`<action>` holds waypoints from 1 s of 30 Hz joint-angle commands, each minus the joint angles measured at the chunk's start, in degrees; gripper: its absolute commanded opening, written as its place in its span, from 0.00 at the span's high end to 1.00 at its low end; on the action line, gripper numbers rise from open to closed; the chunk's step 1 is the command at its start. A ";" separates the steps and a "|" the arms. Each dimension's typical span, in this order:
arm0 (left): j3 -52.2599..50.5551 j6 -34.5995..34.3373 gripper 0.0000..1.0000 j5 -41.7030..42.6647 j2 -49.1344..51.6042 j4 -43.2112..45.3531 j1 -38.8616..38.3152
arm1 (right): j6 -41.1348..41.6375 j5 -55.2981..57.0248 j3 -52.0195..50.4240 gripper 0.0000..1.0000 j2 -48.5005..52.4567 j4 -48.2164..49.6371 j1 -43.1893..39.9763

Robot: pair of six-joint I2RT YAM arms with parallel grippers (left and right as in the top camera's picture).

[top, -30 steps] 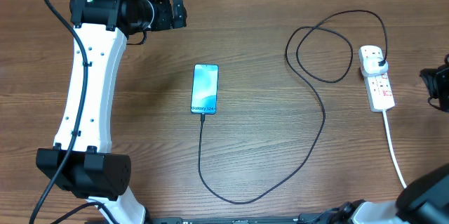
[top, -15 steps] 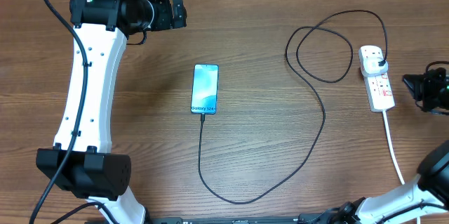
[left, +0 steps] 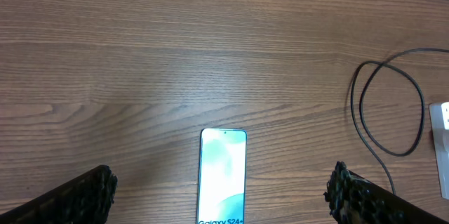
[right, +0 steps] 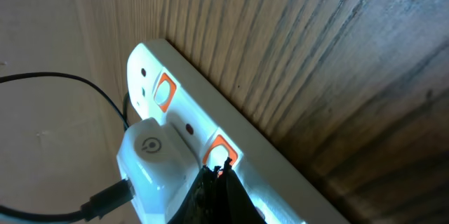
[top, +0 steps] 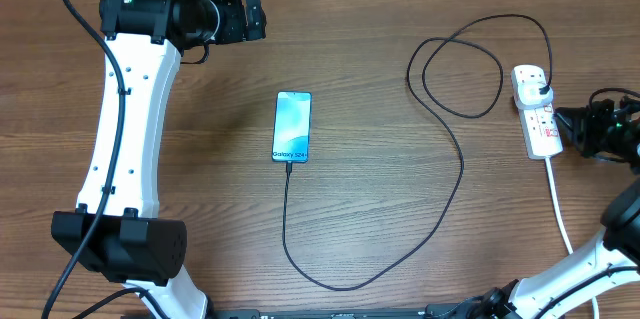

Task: Plug charger to phone and switch on socket
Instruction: 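Press the orange switch on the white power strip with the right gripper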

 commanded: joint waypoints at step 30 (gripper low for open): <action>-0.31 -0.20 0.00 -0.52 0.35 0.00 -0.09 | 3.06 3.19 -1.05 0.96 0.90 3.89 5.18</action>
